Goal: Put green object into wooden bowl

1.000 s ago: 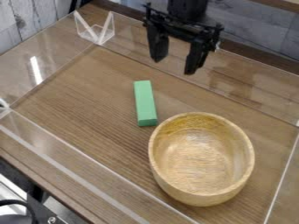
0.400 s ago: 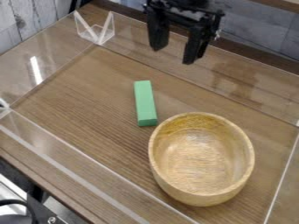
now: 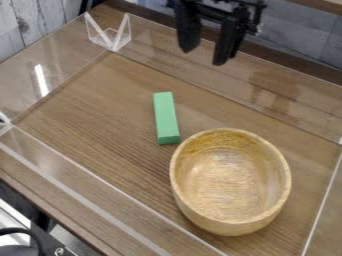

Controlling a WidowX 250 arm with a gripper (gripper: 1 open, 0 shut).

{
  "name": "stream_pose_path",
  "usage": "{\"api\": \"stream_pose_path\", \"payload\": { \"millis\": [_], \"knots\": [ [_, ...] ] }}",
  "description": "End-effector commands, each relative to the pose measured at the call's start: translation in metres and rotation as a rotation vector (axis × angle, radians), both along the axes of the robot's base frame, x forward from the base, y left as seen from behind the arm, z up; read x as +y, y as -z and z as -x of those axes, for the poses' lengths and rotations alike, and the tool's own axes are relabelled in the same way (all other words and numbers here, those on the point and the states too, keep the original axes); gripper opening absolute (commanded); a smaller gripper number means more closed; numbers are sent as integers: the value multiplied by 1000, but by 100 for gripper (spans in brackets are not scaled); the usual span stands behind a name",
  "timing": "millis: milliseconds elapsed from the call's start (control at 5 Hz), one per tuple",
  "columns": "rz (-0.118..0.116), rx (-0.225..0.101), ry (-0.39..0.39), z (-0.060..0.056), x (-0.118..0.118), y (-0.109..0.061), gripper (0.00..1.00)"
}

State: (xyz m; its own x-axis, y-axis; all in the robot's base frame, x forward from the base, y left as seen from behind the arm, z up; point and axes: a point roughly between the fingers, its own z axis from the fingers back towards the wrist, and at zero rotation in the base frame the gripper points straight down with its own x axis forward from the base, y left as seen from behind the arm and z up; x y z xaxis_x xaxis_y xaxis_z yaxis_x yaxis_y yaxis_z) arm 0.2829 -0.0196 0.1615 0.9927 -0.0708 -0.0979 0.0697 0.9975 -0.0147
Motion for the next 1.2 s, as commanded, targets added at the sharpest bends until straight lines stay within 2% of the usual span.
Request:
{"api": "stream_pose_path", "payload": {
  "millis": [0, 400, 800, 1000],
  "knots": [
    [-4, -24, -42, -6, -7, -1, 100],
    [-19, -10, -18, -7, 9, 10, 100],
    [-14, -19, -80, -11, 20, 15, 100],
    [-15, -26, -131, -18, 20, 27, 100]
  ]
}}
